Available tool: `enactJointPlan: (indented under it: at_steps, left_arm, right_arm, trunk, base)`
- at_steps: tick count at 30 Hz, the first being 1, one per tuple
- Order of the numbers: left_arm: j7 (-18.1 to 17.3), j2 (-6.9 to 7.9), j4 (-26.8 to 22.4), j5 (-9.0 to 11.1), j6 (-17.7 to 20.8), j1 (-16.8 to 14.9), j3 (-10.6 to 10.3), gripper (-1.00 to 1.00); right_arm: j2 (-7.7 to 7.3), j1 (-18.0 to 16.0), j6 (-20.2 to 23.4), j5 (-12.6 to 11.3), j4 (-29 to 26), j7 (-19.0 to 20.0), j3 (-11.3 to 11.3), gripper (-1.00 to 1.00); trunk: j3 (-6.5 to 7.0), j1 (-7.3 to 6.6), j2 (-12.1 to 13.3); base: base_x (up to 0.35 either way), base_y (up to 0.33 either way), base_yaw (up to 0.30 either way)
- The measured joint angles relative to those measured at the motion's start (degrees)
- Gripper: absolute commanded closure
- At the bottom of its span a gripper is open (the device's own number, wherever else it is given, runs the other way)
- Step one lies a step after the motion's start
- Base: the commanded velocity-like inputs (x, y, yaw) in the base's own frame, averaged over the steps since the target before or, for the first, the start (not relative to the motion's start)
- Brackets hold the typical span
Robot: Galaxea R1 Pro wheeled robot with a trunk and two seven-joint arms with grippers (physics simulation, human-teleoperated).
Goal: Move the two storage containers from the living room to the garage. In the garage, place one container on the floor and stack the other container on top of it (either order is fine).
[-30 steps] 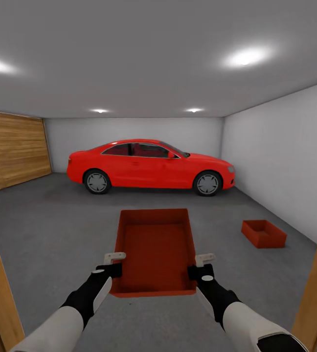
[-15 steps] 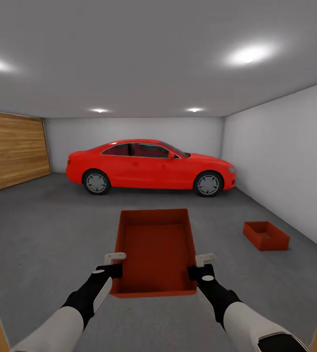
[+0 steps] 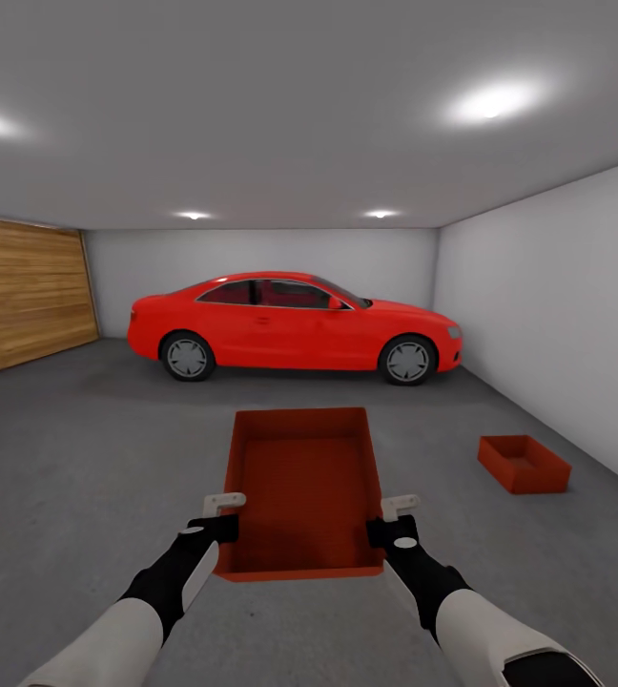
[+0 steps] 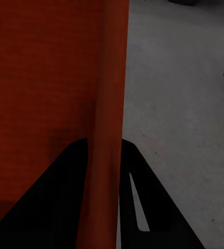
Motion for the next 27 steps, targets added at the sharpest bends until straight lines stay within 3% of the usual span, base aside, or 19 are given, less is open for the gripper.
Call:
enactJointPlan:
  at_steps: [10,27]
  left_arm:
    - [-0.1,-0.05,0.1,-0.2,-0.1,0.0,0.2,1.00]
    - [-0.1,-0.06,0.0,-0.3,0.2,0.0,0.3,1.00]
  right_arm:
    - [0.02,0.0,0.0,0.2,0.0,0.2,-0.4,1.00]
    - [0.02,0.0,0.1,0.2,0.0,0.3,-0.5,1.00]
  trunk:
    - [0.00,0.00,0.0]
    - [0.00,-0.03,0.0]
  base:
    - [0.032,0.000,0.000]
    - [0.303,0.010,0.000]
